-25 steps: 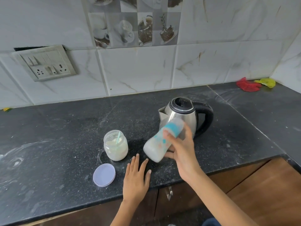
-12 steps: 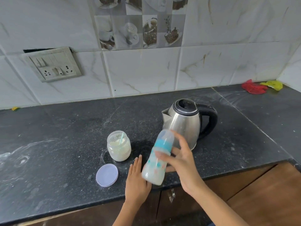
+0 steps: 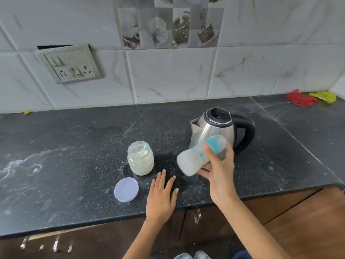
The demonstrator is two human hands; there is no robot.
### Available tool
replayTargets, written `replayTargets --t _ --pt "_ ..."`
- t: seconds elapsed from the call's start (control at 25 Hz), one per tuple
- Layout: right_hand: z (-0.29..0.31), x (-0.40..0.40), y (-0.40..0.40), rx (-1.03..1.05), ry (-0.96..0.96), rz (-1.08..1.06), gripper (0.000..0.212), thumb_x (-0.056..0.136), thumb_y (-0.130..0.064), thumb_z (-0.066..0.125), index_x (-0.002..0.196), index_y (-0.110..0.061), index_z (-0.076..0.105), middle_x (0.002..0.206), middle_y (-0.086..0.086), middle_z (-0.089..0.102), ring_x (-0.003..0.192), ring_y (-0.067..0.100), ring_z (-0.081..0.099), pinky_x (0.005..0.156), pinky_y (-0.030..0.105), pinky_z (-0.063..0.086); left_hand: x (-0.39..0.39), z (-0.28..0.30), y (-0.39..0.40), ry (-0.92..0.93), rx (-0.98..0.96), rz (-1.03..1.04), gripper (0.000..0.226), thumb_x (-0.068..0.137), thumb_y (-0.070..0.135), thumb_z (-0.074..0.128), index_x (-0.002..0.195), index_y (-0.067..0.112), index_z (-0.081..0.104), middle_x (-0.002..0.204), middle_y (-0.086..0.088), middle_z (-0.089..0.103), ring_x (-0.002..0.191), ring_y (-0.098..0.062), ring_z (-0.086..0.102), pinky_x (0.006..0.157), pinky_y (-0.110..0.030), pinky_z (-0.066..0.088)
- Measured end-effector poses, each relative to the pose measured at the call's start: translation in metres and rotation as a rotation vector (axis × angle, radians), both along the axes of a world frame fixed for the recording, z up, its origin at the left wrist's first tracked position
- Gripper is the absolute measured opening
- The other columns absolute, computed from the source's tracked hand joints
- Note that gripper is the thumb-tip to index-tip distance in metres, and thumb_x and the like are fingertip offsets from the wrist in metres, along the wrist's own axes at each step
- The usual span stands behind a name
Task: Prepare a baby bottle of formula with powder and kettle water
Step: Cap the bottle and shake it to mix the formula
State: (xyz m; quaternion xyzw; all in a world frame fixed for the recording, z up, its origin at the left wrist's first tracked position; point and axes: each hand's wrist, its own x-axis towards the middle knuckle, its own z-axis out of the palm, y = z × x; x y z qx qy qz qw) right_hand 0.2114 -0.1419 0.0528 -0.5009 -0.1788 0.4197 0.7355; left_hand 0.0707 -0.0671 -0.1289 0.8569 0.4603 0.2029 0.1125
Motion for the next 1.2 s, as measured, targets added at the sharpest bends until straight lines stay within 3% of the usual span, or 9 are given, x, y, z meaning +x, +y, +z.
replayTargets --t 0.12,0.28,0.44,0.56,0.72,0.88,1.04,1.12,1.2 --pt "-0.005 -0.015 -0.013 -0.094 -0.225 0.289 0.079 0.067 -0.019 0.081 0.136 -0.034 0.046 0.114 0.007 0.071 0.095 0.018 0.074 0.061 0.035 0.061 -0.003 -0.001 -0.002 0.031 0.029 -0.042 0.056 0.088 0.041 0.037 0.140 0.021 0.027 0.147 -0.012 0.040 0.136 -0.029 0.037 0.106 -0.046 0.039" --pt "-0.001 -0.002 -0.004 0.001 -0.015 -0.018 0.069 0.080 -0.016 0.075 0.139 -0.033 0.043 0.112 0.004 0.071 0.096 0.023 0.073 0.063 0.036 0.061 -0.001 0.001 -0.001 0.001 0.013 -0.008 0.045 0.095 0.041 0.033 0.136 0.025 0.040 0.152 -0.009 0.033 0.141 -0.027 0.029 0.113 -0.043 0.027" --pt "-0.004 -0.016 -0.014 -0.136 -0.200 0.279 0.082 0.062 -0.019 0.084 0.134 -0.034 0.047 0.111 0.007 0.073 0.092 0.019 0.075 0.060 0.033 0.060 -0.004 0.005 -0.004 -0.131 -0.037 -0.028 0.058 0.084 0.035 0.049 0.137 0.017 0.035 0.144 -0.013 0.045 0.133 -0.030 0.041 0.104 -0.049 0.040" --pt "-0.003 -0.015 -0.017 -0.221 -0.113 0.279 0.076 0.048 -0.029 0.084 0.120 -0.024 0.058 0.102 0.004 0.075 0.085 0.015 0.075 0.064 0.029 0.059 -0.004 0.009 -0.005 -0.043 -0.004 -0.047 0.059 0.085 0.041 0.041 0.139 0.022 0.025 0.144 -0.015 0.044 0.132 -0.031 0.043 0.100 -0.052 0.044" --pt "-0.002 -0.008 -0.014 -0.214 0.310 0.311 0.037 0.077 -0.034 0.071 0.109 -0.018 0.062 0.093 0.010 0.069 0.085 0.024 0.071 0.075 0.039 0.055 -0.004 0.004 -0.002 -0.020 0.007 -0.046 0.049 0.089 0.037 0.035 0.137 0.024 0.035 0.148 -0.014 0.038 0.135 -0.032 0.038 0.104 -0.050 0.040" --pt "-0.009 -0.002 -0.018 -0.207 0.371 0.384 0.021 0.095 -0.020 0.051 0.113 -0.012 0.058 0.102 0.016 0.069 0.099 0.030 0.068 0.082 0.045 0.055 -0.003 0.002 0.000 -0.021 0.022 -0.039 0.052 0.089 0.037 0.037 0.139 0.028 0.024 0.150 -0.012 0.036 0.137 -0.030 0.035 0.106 -0.049 0.037" --pt "-0.008 0.002 -0.025 -0.179 0.160 0.490 0.043 0.086 -0.009 0.063 0.127 -0.017 0.053 0.109 0.009 0.075 0.103 0.025 0.072 0.075 0.038 0.061 -0.004 0.003 0.000 -0.010 0.015 -0.040 0.055 0.087 0.036 0.040 0.140 0.027 0.024 0.148 -0.013 0.038 0.136 -0.030 0.037 0.105 -0.049 0.038" --pt "-0.005 0.009 -0.024 -0.136 -0.080 0.437 0.070 0.075 -0.012 0.071 0.138 -0.026 0.043 0.109 0.004 0.075 0.103 0.021 0.072 0.074 0.037 0.061 -0.002 0.002 0.000 -0.005 0.030 -0.040 0.050 0.091 0.037 0.037 0.139 0.027 0.028 0.149 -0.012 0.036 0.137 -0.030 0.035 0.108 -0.048 0.036" --pt "-0.003 0.013 -0.018 -0.049 -0.157 0.284 0.090 0.074 -0.012 0.072 0.146 -0.040 0.028 0.117 0.006 0.069 0.105 0.021 0.070 0.072 0.038 0.061 -0.002 0.000 0.000 0.008 0.027 -0.016 0.044 0.095 0.040 0.034 0.137 0.028 0.037 0.152 -0.010 0.033 0.140 -0.027 0.030 0.112 -0.044 0.030"
